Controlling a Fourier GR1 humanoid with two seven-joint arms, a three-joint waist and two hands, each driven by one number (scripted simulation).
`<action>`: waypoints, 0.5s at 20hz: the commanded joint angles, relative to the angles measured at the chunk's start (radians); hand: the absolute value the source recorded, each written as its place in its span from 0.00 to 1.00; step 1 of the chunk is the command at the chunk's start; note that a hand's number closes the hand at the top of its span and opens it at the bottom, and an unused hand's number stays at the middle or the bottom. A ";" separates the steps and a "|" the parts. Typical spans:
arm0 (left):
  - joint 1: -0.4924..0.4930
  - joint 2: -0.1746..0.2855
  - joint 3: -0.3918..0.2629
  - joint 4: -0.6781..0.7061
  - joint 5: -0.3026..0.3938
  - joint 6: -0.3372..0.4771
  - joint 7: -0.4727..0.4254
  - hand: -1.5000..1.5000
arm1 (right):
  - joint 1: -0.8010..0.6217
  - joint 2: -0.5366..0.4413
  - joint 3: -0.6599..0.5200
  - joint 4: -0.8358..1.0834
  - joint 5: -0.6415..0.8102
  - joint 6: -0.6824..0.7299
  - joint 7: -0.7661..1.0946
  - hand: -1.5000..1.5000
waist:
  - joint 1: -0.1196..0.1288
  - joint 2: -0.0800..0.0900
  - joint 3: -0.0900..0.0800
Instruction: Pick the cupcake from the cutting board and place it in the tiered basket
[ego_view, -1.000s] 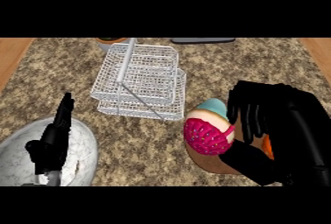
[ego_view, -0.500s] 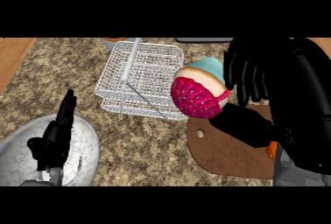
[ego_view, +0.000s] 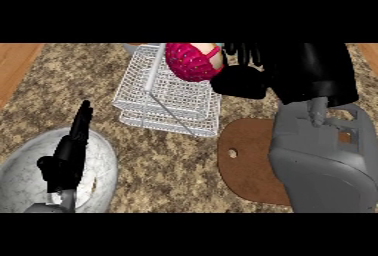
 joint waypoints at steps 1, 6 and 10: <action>0.096 -0.051 -0.057 0.116 0.007 -0.006 0.051 0.50 | -0.065 0.004 -0.003 0.115 -0.022 -0.014 0.008 1.00 | 0.003 0.015 -0.025; 0.075 -0.065 -0.049 0.149 0.018 -0.016 0.034 0.50 | -0.047 0.004 0.022 0.257 0.006 -0.101 -0.076 1.00 | 0.003 0.025 -0.025; 0.100 -0.054 -0.067 0.111 0.004 -0.019 0.044 0.50 | -0.099 0.004 0.054 0.364 0.028 -0.137 -0.048 1.00 | 0.016 0.018 -0.025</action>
